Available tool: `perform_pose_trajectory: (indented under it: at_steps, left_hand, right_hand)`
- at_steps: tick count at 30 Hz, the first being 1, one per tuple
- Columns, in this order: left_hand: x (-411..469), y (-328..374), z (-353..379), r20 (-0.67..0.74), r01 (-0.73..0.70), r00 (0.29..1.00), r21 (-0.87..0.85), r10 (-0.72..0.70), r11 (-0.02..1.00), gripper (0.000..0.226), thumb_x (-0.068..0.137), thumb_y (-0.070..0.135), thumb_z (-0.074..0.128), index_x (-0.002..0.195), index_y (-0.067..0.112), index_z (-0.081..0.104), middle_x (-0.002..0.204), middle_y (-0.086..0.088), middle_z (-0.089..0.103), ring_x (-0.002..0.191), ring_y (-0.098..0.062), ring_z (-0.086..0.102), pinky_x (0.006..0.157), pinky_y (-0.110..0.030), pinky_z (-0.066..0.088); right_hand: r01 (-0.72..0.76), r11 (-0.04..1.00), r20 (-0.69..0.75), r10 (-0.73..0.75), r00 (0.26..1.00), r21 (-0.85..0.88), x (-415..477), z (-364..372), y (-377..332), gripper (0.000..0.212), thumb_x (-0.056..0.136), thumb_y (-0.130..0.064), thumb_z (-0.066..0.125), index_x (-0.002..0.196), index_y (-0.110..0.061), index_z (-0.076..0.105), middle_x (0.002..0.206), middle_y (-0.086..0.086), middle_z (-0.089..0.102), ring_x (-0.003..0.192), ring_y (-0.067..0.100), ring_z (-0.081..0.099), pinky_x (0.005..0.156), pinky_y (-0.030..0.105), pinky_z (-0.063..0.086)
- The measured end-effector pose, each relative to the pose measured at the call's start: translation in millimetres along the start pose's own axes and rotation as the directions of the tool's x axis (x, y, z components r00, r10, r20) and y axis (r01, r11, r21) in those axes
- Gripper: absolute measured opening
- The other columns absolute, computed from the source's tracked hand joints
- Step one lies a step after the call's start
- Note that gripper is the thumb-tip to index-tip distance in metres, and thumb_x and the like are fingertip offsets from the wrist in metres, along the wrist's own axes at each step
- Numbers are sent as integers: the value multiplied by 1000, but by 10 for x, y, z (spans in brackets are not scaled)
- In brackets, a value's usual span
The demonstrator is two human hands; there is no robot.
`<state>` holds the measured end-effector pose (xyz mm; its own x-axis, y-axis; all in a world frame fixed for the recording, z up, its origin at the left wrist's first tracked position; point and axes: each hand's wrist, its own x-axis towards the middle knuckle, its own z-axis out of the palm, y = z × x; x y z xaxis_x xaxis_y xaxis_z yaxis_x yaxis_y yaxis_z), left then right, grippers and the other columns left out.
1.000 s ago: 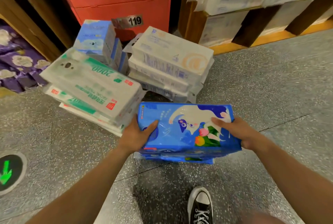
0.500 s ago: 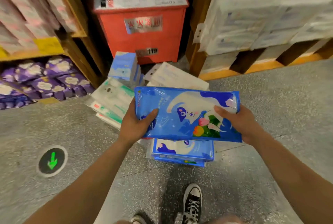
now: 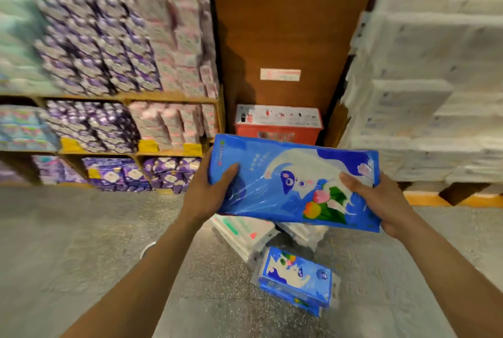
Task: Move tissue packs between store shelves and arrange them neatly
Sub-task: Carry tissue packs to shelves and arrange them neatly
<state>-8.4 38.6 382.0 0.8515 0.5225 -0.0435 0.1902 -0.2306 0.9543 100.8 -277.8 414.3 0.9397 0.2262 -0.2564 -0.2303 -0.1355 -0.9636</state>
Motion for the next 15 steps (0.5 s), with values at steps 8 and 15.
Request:
perform_pose_trajectory:
  at_steps: [8,15]
  left_hand:
    - [-768,297,-1043,-358,76,931,19,-64,997,56,83,67,64,131,40,52,113,16,67,102,-12,66,92,-39,53]
    - [-1459,118,-2300,-612,135,784,3,-105,991,36,90,55,66,121,39,57,100,20,67,92,-10,66,76,-28,51]
  right_hand:
    - [108,994,312,-94,945,-30,-99,820,-822,41,80,-29,77,118,-18,66,102,5,79,86,27,78,64,37,63]
    - [210,975,584,-129,802,-73,-327,2349,-1173,32,88,-24,75,117,-12,67,106,12,77,90,32,76,64,39,64]
